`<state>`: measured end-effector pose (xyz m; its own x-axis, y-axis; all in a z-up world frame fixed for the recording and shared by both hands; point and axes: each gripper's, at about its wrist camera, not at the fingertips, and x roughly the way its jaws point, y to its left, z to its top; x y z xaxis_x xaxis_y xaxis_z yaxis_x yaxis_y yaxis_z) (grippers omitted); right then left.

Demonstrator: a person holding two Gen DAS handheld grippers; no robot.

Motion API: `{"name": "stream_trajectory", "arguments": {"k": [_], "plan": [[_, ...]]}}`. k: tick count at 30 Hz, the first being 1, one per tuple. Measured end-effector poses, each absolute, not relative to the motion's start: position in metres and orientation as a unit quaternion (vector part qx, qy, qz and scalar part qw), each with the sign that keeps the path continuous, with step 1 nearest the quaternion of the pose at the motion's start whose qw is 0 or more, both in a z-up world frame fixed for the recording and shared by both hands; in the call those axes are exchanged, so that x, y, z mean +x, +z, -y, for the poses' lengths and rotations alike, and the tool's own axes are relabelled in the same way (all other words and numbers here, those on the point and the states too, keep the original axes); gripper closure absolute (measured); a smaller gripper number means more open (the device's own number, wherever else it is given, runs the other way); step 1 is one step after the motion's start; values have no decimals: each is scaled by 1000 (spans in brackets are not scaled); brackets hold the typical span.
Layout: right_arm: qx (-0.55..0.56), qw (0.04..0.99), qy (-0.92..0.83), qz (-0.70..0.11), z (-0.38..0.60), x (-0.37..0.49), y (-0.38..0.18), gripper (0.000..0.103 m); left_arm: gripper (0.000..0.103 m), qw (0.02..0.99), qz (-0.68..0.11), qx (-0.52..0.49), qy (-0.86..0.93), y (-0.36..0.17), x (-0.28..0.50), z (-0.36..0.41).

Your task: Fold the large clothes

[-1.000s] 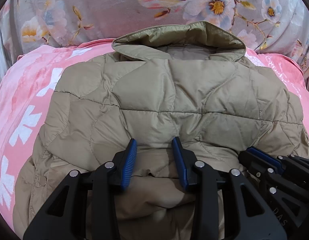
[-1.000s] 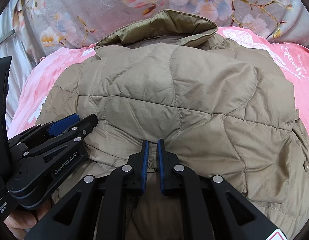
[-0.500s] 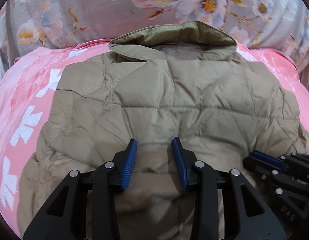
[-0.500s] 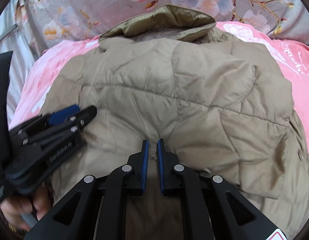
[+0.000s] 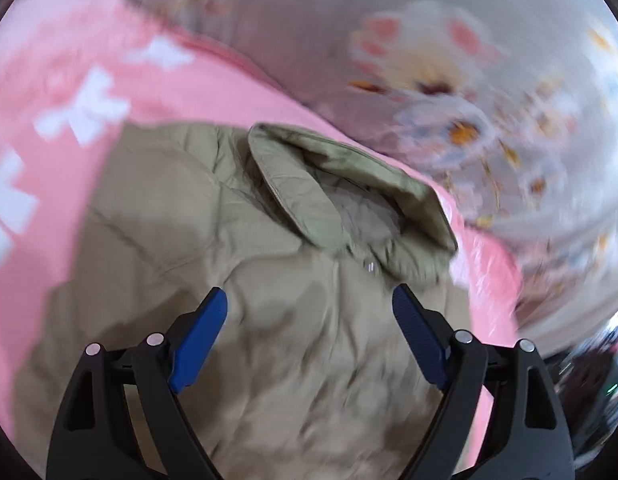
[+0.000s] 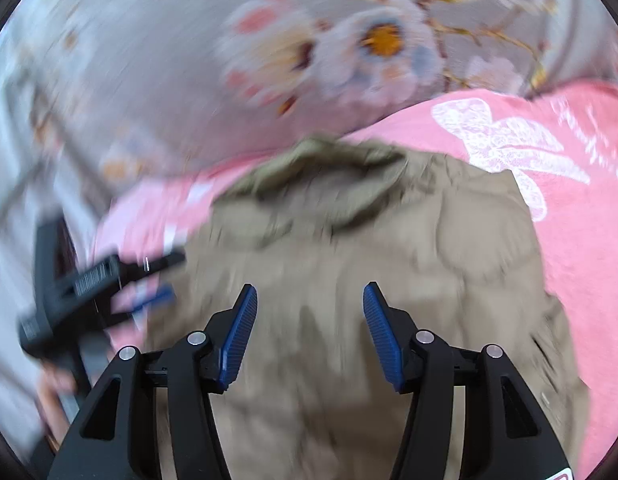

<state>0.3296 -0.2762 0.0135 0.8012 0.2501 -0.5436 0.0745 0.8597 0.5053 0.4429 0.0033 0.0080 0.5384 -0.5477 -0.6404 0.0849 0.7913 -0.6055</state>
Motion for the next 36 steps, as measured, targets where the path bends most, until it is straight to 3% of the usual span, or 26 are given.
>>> {"name": "stream_trajectory", "arguments": {"k": [3, 6, 7, 8, 10, 13, 21, 28, 31, 33, 34, 36], "plan": [[327, 889, 42, -319, 291, 370, -3, 46, 22, 817, -450, -311, -181, -6, 468, 1], [315, 892, 15, -325, 290, 398, -14, 46, 25, 827, -438, -302, -180, -7, 485, 13], [316, 891, 13, -327, 290, 406, -19, 50, 35, 831, -437, -290, -185, -6, 489, 18], [318, 889, 23, -330, 289, 413, -24, 69, 45, 834, -439, -271, -195, -8, 494, 26], [299, 888, 26, -348, 289, 424, -31, 98, 94, 835, -461, -232, -194, -18, 500, 35], [239, 897, 14, -371, 286, 425, -43, 100, 99, 842, -467, -196, -186, -37, 502, 37], [174, 902, -4, -395, 283, 420, -62, 103, 99, 874, -434, -118, -183, -45, 486, 52], [242, 887, 22, -392, 306, 412, -62, 103, 98, 875, -425, -134, -190, -41, 480, 41], [246, 887, 3, -391, 323, 387, -46, 103, 95, 877, -421, -124, -194, -26, 469, 26], [227, 896, -34, -381, 335, 374, -25, 99, 96, 887, -416, -101, -171, -9, 466, 15], [216, 903, -47, -368, 340, 373, -11, 92, 96, 891, -410, -100, -168, 0, 466, 10], [210, 916, -51, -339, 342, 381, 19, 91, 95, 898, -392, -115, -163, 28, 477, 2]]}}
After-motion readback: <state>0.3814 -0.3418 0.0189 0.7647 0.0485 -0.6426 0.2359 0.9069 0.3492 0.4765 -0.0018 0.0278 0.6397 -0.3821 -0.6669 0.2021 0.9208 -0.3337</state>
